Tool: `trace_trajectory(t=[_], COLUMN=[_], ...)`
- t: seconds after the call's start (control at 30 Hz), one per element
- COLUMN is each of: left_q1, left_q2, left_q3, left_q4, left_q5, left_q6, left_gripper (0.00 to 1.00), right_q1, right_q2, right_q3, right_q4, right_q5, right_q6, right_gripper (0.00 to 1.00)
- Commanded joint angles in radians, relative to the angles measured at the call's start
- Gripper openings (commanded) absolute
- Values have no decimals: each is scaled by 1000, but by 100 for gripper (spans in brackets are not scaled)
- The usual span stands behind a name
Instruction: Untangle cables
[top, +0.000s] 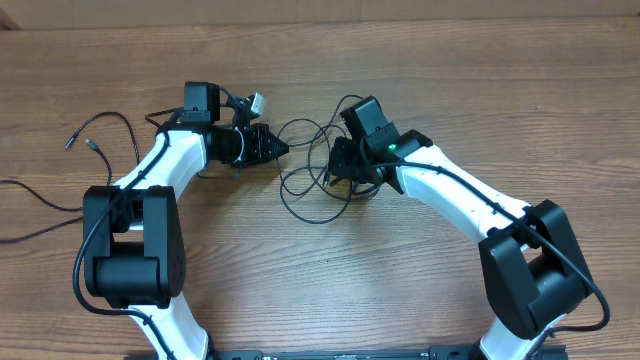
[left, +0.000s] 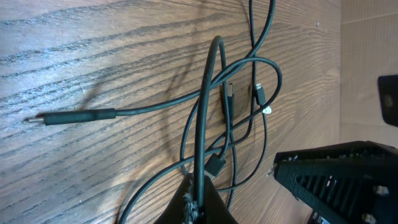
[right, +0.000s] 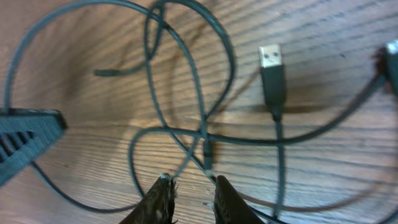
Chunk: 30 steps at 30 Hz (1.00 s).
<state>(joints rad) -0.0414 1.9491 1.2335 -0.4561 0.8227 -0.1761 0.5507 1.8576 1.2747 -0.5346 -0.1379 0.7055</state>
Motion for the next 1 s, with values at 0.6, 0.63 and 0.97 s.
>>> trace_trajectory(t=[0.6, 0.63, 0.97], left_q1=[3, 2, 2], left_q2=[13, 13, 13], left_q3=[15, 15, 15], left_q4=[19, 19, 27], left_q5=[88, 89, 151], left_q6=[121, 122, 155], left_gripper=[4, 4, 4], right_q1=[13, 13, -1], right_q2=[8, 14, 93], right_q3=[-6, -6, -6], right_q4=[185, 185, 283], right_q5=[189, 189, 243], right_q6=[-8, -8, -8], right_gripper=[30, 31, 67])
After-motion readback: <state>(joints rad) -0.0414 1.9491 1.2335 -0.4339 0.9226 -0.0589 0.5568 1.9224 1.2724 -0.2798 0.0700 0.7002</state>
